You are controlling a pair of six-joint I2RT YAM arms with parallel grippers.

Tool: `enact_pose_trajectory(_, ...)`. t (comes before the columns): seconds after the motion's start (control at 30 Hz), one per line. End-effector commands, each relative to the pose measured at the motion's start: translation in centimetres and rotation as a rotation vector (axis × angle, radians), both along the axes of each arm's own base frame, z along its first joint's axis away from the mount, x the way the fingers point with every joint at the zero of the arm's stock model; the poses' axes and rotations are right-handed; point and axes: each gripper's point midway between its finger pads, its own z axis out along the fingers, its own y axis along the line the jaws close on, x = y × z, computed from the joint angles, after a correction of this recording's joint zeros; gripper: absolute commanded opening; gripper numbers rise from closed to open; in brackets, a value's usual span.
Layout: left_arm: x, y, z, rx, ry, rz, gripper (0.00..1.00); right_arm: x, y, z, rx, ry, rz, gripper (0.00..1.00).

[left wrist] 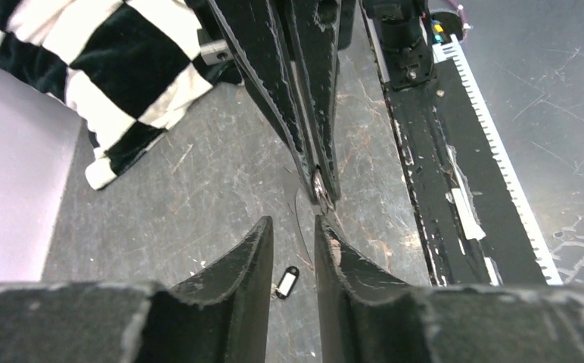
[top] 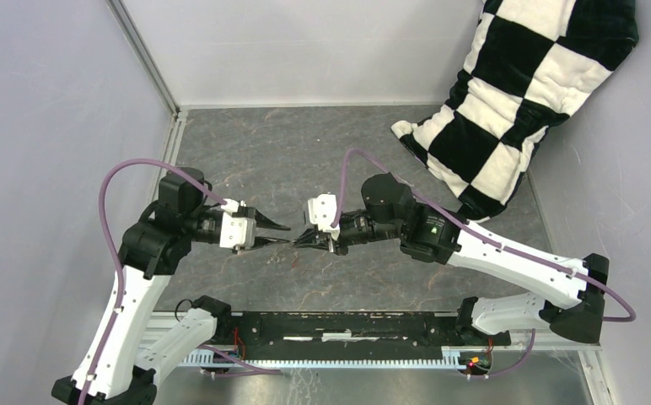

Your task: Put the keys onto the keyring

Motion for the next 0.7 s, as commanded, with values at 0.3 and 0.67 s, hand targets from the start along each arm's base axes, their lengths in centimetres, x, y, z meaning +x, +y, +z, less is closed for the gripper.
enact_pose_trajectory(0.3,-1.2,-0.1,-1.4,0.039,0.042,-0.091,0.39,1.5,0.7,3.9,0.071,-0.067,-0.009,0.00)
enact_pose_trajectory(0.67,-1.8,-0.1,-0.5,0.016,0.049,-0.103,0.38,3.4,0.6,2.6,0.012,-0.057,-0.102,0.00)
